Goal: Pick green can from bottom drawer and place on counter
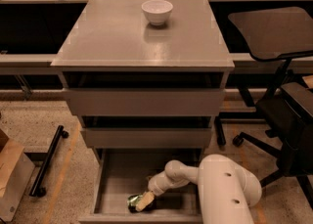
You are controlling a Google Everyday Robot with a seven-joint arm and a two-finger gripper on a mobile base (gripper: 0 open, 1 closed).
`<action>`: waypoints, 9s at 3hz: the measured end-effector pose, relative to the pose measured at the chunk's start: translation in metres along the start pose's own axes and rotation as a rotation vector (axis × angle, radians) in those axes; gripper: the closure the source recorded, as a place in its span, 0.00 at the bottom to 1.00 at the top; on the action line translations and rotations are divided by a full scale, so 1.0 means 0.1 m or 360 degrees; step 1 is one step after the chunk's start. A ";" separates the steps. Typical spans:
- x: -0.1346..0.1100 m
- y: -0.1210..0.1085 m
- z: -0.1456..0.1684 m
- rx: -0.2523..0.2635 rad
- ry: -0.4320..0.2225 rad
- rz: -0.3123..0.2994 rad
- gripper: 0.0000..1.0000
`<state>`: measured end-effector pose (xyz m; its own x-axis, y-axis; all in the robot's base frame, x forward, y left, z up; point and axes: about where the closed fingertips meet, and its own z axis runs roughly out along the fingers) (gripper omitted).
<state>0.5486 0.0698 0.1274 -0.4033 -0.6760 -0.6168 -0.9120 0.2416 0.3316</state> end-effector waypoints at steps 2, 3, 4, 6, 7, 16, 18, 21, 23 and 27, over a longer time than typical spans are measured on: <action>0.06 0.14 0.10 -0.0020 -0.0047 0.0052 0.36; 0.04 0.22 0.10 -0.0031 -0.0055 0.0047 0.59; 0.00 0.29 0.08 -0.0036 -0.0066 0.0036 0.83; -0.33 0.31 -0.20 -0.0068 -0.0155 -0.0024 1.00; -0.67 0.32 -0.57 -0.0236 -0.0333 -0.0094 1.00; -1.81 0.39 -3.50 -0.0091 -0.0025 -0.0263 1.00; -1.50 0.76 -3.63 0.0116 -0.0171 -0.0130 1.00; -2.37 1.27 -4.99 0.0289 -0.0013 -0.0495 1.00; -3.65 1.81 -6.03 0.0435 0.0207 -0.0875 1.00; -4.04 1.38 -6.43 0.0585 0.0084 -0.0980 1.00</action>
Offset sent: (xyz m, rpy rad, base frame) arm -0.0226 0.0050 -0.0021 0.0404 0.0270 -0.0456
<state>0.6337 -0.0711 0.8817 0.1879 -0.7956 -0.5760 -0.9428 0.0184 -0.3329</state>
